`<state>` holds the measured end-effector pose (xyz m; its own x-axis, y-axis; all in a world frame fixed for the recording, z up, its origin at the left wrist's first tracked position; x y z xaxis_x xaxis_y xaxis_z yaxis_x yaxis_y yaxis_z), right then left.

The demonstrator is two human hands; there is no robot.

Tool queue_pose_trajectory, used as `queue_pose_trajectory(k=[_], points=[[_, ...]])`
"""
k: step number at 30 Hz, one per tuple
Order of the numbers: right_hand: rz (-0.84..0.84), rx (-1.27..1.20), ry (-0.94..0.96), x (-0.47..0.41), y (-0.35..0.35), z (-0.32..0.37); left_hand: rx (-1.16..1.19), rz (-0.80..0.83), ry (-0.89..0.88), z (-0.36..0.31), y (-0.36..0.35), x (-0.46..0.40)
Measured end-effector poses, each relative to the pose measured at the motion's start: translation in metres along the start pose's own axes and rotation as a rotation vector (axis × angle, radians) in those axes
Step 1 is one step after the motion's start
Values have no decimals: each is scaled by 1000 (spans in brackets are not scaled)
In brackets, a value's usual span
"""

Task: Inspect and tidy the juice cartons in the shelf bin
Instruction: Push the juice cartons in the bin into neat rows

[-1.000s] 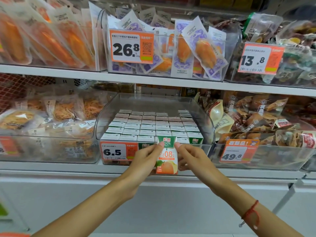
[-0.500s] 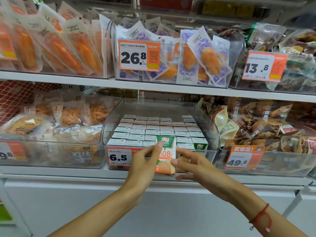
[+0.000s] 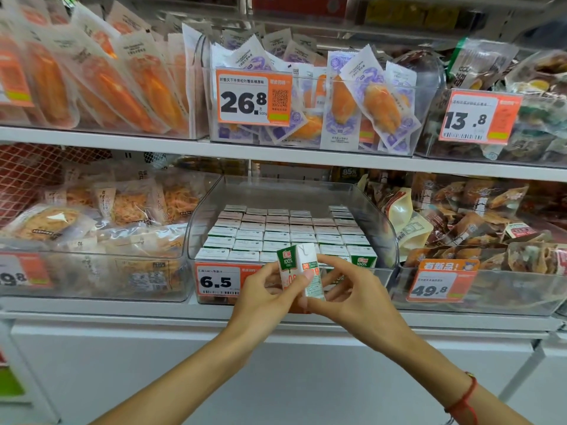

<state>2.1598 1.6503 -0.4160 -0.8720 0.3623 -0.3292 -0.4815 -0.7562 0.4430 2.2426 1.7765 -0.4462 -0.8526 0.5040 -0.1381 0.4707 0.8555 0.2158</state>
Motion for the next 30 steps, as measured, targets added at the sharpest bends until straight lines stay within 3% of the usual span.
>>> queue_pose_trajectory(k=[2,5,11,15,19,23,30], points=[[73,-81,-31,-1,0,0,76,19,33,2,2,-1],[111,-386,-173,-5,5,-3,165,64,71,2,1,-1],[349,-519,-392,-1,0,-9,198,64,59,0,1,-2],[206,-454,-314,0,-1,-7,124,40,-15,-6,-1,-1],[-13,-189,-193,-2,7,-5,94,45,-60,-8,-1,0],[-38,22,-52,-1,9,-4,150,66,-23,-7,-1,-1],[46,-490,-232,-6,17,-15,201,173,119,-4,2,-3]])
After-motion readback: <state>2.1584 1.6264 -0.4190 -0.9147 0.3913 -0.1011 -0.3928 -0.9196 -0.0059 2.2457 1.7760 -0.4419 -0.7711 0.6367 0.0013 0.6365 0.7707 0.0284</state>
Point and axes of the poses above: each hand's wrist, its own x-axis away from the middle knuckle, its own y-axis out of the back of the hand, z = x × y, the point moved 4 cm from there along -x, towards the middle knuckle, and after that the axes turned 11 degrees about -x, right-handed, at the moved point
